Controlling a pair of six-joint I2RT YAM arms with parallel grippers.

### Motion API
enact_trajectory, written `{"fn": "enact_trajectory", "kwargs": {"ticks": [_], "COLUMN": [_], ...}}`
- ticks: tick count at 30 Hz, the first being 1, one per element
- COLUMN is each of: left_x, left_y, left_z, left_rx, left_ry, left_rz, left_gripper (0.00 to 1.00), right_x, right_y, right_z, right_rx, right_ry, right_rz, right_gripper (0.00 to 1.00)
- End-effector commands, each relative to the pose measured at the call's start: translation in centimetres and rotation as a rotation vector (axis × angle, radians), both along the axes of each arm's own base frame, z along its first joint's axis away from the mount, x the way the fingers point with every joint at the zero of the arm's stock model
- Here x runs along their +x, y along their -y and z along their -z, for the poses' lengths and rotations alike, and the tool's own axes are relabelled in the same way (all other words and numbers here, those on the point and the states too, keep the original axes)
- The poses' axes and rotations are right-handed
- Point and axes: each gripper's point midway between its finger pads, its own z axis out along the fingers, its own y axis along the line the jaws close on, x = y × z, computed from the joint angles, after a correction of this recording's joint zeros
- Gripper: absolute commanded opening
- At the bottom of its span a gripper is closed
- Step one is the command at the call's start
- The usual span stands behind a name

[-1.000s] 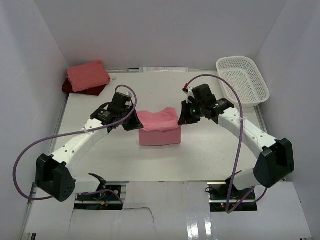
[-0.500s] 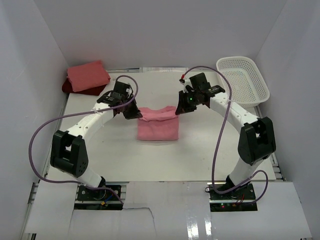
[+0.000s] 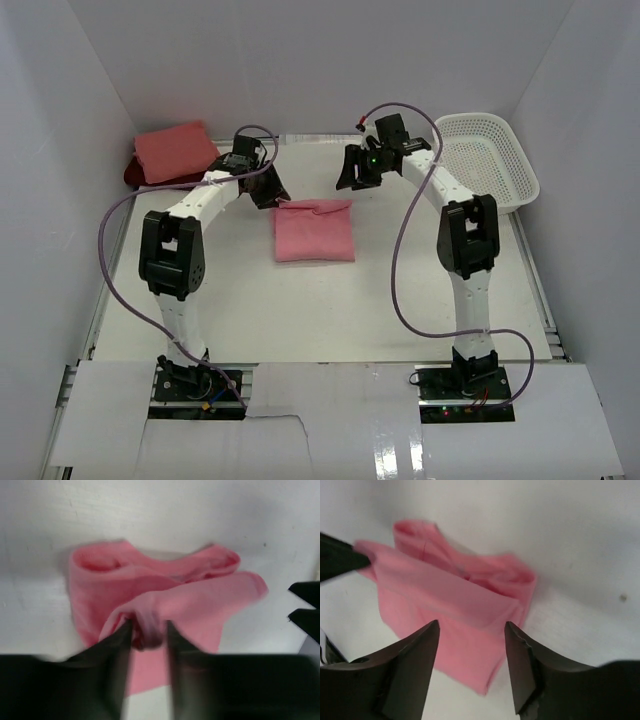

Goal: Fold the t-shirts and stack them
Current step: Fold the long partially folded tshirt into a neat square, then put the neatly folded tshirt into the corner of the board with the left arm

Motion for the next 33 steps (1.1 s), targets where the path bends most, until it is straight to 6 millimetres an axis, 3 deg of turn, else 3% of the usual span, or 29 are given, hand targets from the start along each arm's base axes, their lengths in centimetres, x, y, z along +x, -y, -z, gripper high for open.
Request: {"fn": "enact_trajectory", "kwargs": {"ticks": [1, 4, 5, 6, 7, 8, 9, 10, 13, 15, 22, 26, 30, 33], "left_x": [3.0, 4.3, 4.7, 5.0, 5.4, 5.6, 5.6, 5.5, 4.4, 3.6, -0.2, -2.4, -3.1, -3.0], "left_y": [-0.2, -0.7, -0.9, -1.0, -1.4, -1.5, -1.4, -1.4, -0.5, 0.2, -0.7, -1.7, -2.7, -2.2], "left_z": [0.4, 1.1, 0.8, -0.4, -1.3, -2.4, -3.2, -4.7, -5.6, -5.1, 1.6, 5.0, 6.0, 6.9], "left_rx": [-0.021, -0.008, 0.000, 0.002, 0.015, 0.017, 0.026, 0.027, 0.017, 0.020, 0.072, 0.118, 0.157, 0.142], "left_ry": [0.025, 0.027, 0.043, 0.079, 0.109, 0.137, 0.164, 0.198, 0.201, 0.187, 0.014, -0.072, -0.088, -0.106], "left_rz": [-0.034, -0.078, -0.092, -0.100, -0.115, -0.118, -0.100, -0.097, -0.044, -0.019, -0.016, -0.024, -0.054, -0.040], "left_gripper": [0.68, 0.98, 0.98, 0.98, 0.98, 0.98, 0.98, 0.98, 0.98, 0.98, 0.98, 0.98, 0.98, 0.98], "right_x": [4.8, 6.8, 7.3, 7.7, 7.5, 6.3, 6.1, 5.5, 3.9, 3.3, 1.1, 0.0, -0.6, -1.1], "right_y": [-0.3, 0.6, 1.4, 1.5, 1.6, 1.9, 1.8, 1.9, 1.8, 1.4, 1.2, 1.3, 1.6, 1.8], "right_z": [-0.4, 0.5, 0.6, -1.4, -2.2, -0.7, -3.6, -3.8, -3.2, -2.3, 2.0, 2.1, 2.3, 2.3], "right_rx": [0.029, 0.011, -0.023, -0.010, -0.006, -0.011, 0.024, 0.029, 0.041, 0.061, 0.064, 0.074, 0.069, 0.067], "right_ry": [0.053, 0.085, 0.109, 0.177, 0.212, 0.182, 0.254, 0.255, 0.206, 0.163, 0.030, 0.033, 0.034, 0.032], "right_rz": [0.038, 0.087, 0.119, 0.126, 0.119, 0.109, 0.103, 0.099, 0.068, 0.044, 0.022, 0.018, 0.010, 0.003], "right_gripper": [0.65, 0.68, 0.68, 0.69, 0.69, 0.69, 0.69, 0.68, 0.66, 0.64, 0.66, 0.68, 0.68, 0.69]}}
